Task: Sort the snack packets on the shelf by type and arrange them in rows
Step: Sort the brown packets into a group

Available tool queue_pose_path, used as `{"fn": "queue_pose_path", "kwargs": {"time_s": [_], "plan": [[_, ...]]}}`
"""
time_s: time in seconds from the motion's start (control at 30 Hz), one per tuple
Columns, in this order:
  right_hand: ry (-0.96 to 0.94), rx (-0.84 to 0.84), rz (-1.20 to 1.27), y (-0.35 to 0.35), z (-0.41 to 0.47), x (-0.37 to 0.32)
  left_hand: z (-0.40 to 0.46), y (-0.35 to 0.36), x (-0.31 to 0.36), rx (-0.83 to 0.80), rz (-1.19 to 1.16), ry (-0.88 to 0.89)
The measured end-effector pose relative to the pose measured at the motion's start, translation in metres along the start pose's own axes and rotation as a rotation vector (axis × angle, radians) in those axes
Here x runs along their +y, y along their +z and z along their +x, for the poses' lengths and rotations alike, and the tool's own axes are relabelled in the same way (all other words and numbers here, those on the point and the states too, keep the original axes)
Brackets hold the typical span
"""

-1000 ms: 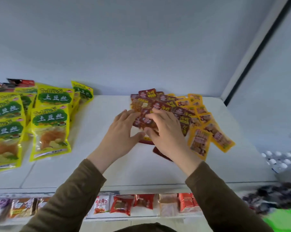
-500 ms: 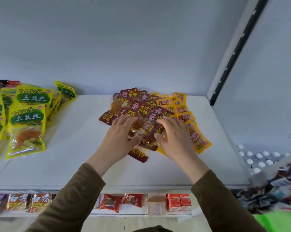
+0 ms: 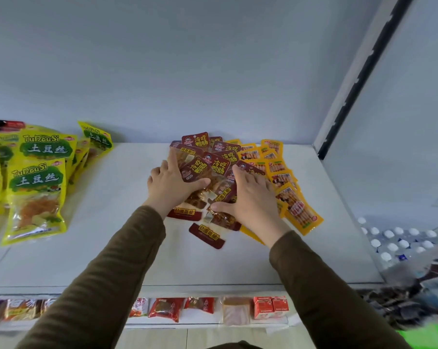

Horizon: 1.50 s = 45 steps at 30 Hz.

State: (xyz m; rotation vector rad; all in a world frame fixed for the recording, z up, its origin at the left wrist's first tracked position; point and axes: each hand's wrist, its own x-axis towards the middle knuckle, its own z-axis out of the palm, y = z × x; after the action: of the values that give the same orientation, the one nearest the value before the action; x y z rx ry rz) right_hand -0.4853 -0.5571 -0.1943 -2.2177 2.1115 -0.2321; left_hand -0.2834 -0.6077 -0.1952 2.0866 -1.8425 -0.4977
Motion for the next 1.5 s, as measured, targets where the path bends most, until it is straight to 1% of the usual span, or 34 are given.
{"fn": "queue_pose_path", "kwargs": {"time_s": [0.1, 0.13, 0.17, 0.3, 0.37, 0.43, 0.6, 0.67, 0.77, 0.87, 0.93, 1.0, 1.1, 1.2, 1.33, 1.4, 1.5], "plan": [[-0.043, 0.055, 0.010, 0.006, 0.005, -0.009, 0.007, -0.002, 0.002, 0.033, -0.015, -0.058], [-0.051, 0.064, 0.021, 0.008, 0.008, -0.012, 0.011, -0.004, 0.001, 0.029, -0.054, -0.092], [-0.055, 0.063, 0.033, 0.009, 0.011, -0.014, 0.015, -0.008, 0.000, 0.018, -0.139, -0.125], [-0.043, -0.006, 0.113, 0.013, 0.022, -0.017, 0.025, -0.028, -0.004, -0.037, -0.677, -0.257], [-0.048, -0.048, 0.125, 0.014, 0.027, -0.018, 0.024, -0.033, -0.003, -0.142, -0.831, -0.304], [-0.033, -0.050, 0.152, 0.011, 0.032, -0.021, 0.021, -0.030, -0.001, -0.228, -0.867, -0.260], [0.009, 0.021, 0.384, 0.005, 0.041, -0.028, 0.012, -0.018, 0.007, -0.261, -0.897, -0.124], [0.001, 0.082, 0.446, 0.006, 0.042, -0.027, 0.011, -0.014, 0.007, -0.257, -0.932, -0.118], [0.013, 0.121, 0.564, 0.007, 0.044, -0.021, 0.007, -0.009, 0.005, -0.224, -1.066, -0.144], [0.076, 0.090, 0.753, 0.005, 0.050, -0.013, 0.002, -0.005, 0.003, -0.296, -1.279, -0.164], [0.118, 0.051, 0.820, 0.002, 0.054, -0.009, 0.001, -0.005, 0.002, -0.331, -1.373, -0.169], [0.131, 0.027, 0.854, 0.000, 0.057, -0.007, 0.000, -0.005, 0.002, -0.338, -1.407, -0.145], [0.078, 0.070, 0.957, -0.001, 0.060, -0.008, 0.002, -0.006, 0.003, -0.326, -1.424, -0.112], [0.001, 0.127, 0.914, -0.004, 0.063, -0.011, 0.004, -0.009, 0.004, -0.280, -1.466, -0.121], [-0.029, 0.097, 0.947, -0.009, 0.074, -0.019, 0.008, -0.015, 0.010, -0.230, -1.543, -0.109], [-0.018, 0.118, 0.957, -0.011, 0.080, -0.022, 0.009, -0.018, 0.010, -0.230, -1.520, -0.064], [0.062, 0.146, 1.108, -0.017, 0.087, -0.024, 0.009, -0.020, 0.007, -0.255, -1.377, 0.039]]}}
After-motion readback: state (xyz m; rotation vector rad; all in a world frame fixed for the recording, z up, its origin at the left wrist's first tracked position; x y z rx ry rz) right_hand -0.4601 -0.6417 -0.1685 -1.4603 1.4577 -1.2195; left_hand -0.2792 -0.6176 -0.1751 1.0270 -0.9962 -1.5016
